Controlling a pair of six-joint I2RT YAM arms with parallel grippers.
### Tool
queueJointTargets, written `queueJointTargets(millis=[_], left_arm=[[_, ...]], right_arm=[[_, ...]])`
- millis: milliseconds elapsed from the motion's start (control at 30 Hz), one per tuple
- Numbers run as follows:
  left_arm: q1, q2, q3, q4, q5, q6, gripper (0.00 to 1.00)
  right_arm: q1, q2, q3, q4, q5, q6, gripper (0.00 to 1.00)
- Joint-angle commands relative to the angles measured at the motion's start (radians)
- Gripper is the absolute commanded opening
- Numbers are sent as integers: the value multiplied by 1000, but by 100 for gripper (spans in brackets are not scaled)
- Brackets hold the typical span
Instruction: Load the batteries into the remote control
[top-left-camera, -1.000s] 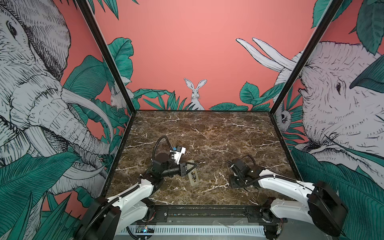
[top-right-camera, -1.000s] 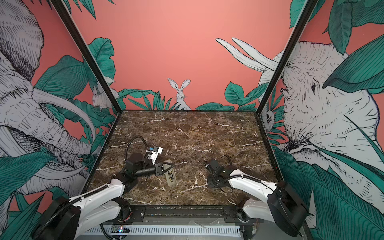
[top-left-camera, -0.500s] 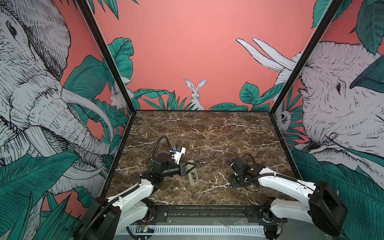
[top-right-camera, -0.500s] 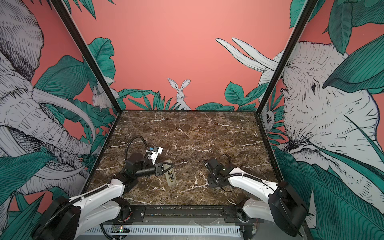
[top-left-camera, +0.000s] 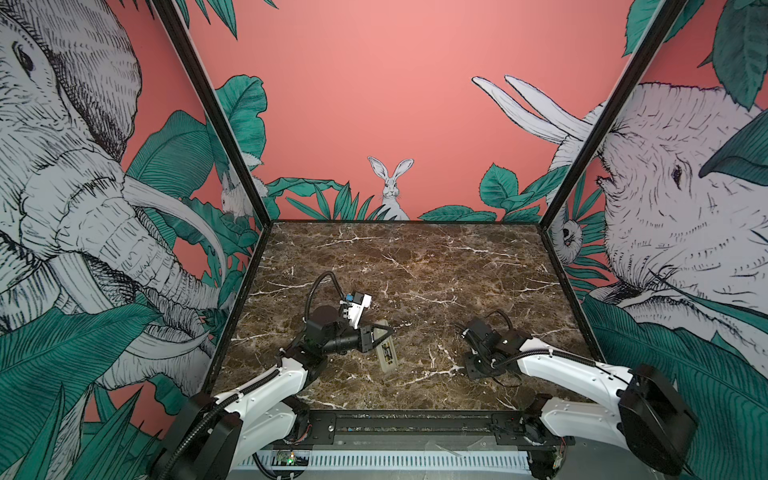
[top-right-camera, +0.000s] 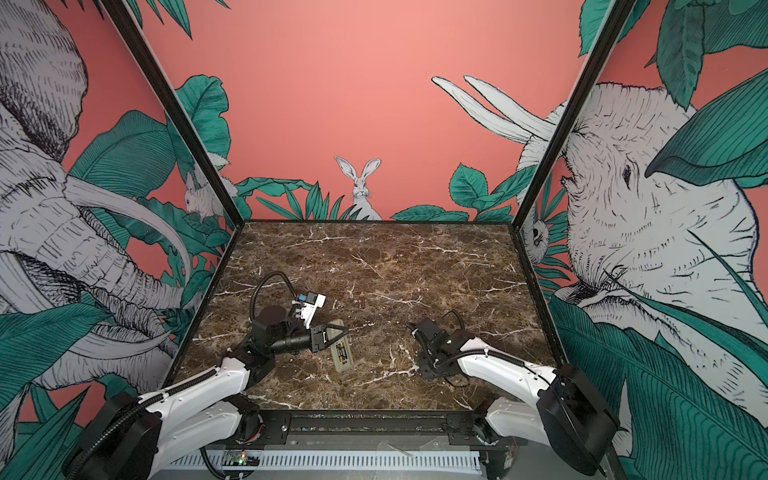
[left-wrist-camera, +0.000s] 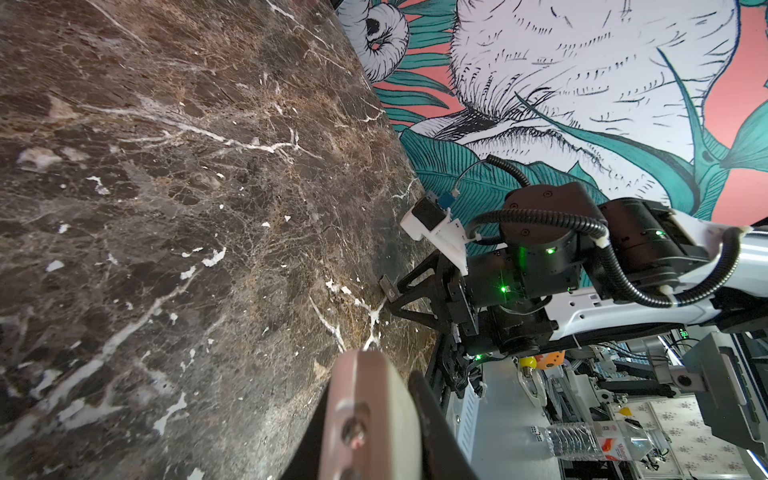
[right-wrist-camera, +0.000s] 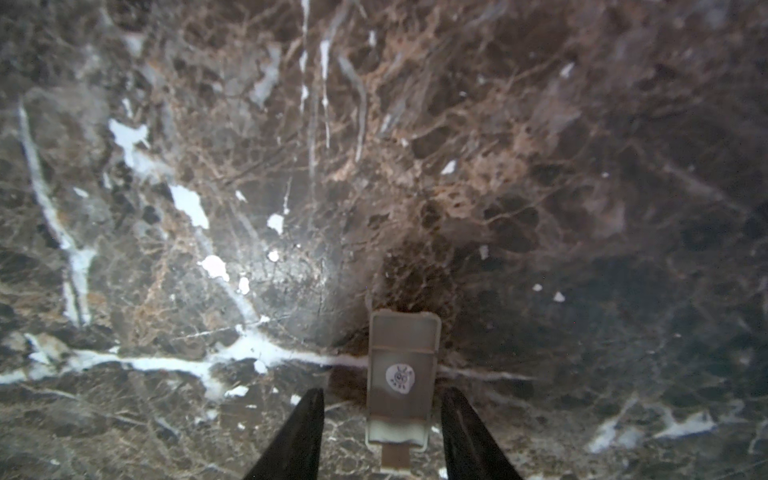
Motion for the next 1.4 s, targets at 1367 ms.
queueJointTargets(millis=[1367], left_arm=[[-2, -25, -7, 19, 4, -3, 0]], right_arm=[[-3, 22, 50, -27, 22, -19, 43]])
